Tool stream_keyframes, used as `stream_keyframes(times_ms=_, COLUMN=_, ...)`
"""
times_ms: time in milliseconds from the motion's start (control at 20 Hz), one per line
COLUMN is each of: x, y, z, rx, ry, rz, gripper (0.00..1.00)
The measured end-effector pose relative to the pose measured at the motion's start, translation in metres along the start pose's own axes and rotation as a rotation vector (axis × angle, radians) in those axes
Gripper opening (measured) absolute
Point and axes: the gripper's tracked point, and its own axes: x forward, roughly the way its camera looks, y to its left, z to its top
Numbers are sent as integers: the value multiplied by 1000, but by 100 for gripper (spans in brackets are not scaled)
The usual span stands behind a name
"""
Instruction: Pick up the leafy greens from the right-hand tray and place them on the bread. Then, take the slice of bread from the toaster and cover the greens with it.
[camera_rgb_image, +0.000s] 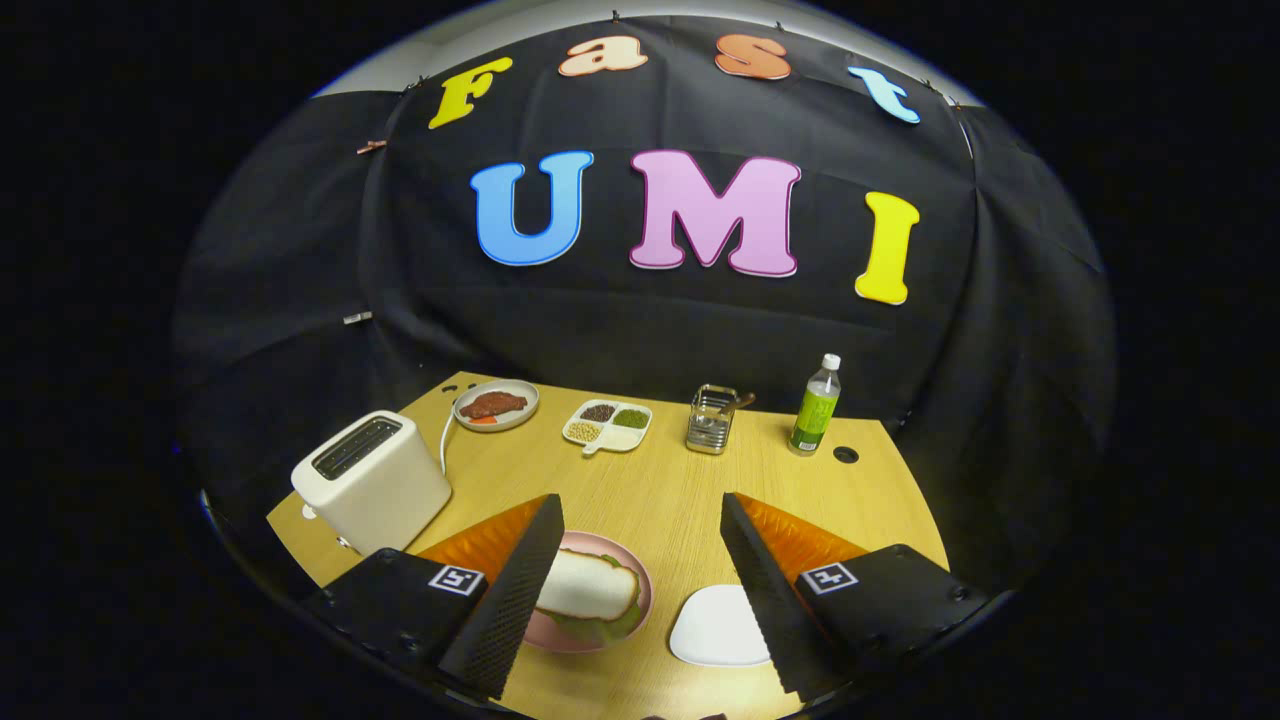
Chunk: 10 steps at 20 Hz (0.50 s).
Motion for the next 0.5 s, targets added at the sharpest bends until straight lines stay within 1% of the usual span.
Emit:
stream_keyframes(times_ms=200, x=-32, y=1, z=34, rx=-25, ry=-105, rz=-13, gripper=98)
stream_keyframes(times_ms=400, x=-56, y=1, z=49, rx=-48, ry=-175, rz=-51, gripper=98)
stream_keyframes(times_ms=500, x=-64, y=2, z=51, rx=-68, ry=-187, rz=-58, gripper=98)
